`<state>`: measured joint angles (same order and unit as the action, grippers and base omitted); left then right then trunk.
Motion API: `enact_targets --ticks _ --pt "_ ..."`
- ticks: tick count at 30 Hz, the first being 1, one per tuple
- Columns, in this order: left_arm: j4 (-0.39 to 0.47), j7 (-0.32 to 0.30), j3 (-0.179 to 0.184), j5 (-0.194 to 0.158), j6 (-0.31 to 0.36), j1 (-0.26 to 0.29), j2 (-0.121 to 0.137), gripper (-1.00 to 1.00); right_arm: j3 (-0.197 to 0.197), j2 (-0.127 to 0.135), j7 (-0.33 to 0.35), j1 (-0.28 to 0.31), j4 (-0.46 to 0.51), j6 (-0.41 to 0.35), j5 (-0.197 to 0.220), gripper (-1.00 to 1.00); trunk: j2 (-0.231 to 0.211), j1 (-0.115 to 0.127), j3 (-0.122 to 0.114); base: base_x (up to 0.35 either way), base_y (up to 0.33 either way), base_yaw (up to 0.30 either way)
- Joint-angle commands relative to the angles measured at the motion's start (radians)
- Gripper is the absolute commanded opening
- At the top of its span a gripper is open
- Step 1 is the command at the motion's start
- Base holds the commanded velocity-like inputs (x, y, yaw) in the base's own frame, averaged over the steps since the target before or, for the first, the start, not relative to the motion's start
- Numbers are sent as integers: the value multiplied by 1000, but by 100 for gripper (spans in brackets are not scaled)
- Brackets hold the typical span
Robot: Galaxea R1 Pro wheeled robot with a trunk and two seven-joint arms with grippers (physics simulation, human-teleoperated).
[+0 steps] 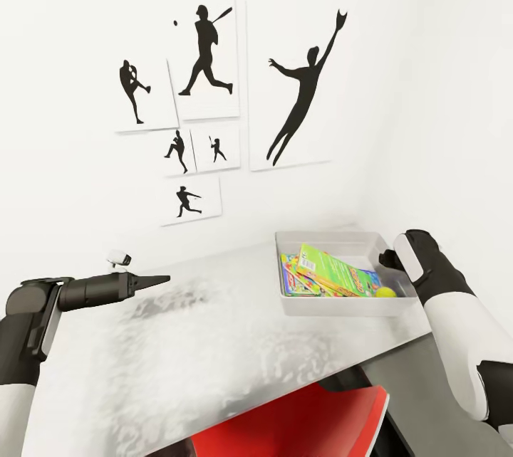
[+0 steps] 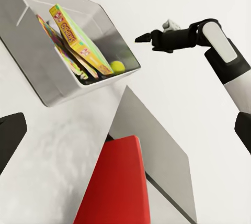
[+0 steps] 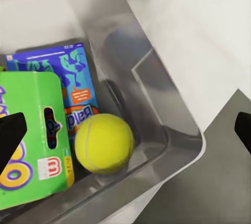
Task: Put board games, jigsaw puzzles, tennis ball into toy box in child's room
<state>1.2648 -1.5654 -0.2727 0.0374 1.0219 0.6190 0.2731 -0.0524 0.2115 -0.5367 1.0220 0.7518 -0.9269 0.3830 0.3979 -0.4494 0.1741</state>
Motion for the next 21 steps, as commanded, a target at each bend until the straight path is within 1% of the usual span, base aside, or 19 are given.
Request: enact_targets --ticks 1,8,11,14,15,17,19,20,21 --pt "0 -5 0 4 10 1 0 100 0 0 -9 2 1 -2 11 100 2 -1 2 0 0 0" --pt "0 -5 -1 4 9 1 2 100 -1 1 -7 1 1 -3 14 100 2 -1 2 0 0 0" --pt "0 -5 -2 4 8 1 5 100 -5 3 2 -4 42 -11 22 100 2 -1 2 0 0 0" --pt "-1 -5 -12 4 7 1 11 100 -5 6 51 -16 146 -31 26 100 2 -1 2 0 0 0" --pt "-2 -5 -20 4 6 1 14 100 -6 7 74 -24 184 -49 28 100 2 -1 2 0 0 -15" --pt "-2 -5 -52 3 -5 -1 22 100 -13 9 138 -60 273 -96 31 100 2 -1 0 0 0 -64" --pt "-2 -5 -82 4 -18 -4 27 100 -37 11 202 -114 367 -116 47 100 2 -1 -3 -3 0 -89" --pt "-2 -5 -98 4 -24 -6 31 100 -57 12 238 -154 427 -120 68 100 2 -1 -4 -33 0 -99" --pt "-2 -5 -117 4 -31 -9 39 100 -92 13 289 -227 531 -120 116 100 2 -1 -6 -101 0 -104"
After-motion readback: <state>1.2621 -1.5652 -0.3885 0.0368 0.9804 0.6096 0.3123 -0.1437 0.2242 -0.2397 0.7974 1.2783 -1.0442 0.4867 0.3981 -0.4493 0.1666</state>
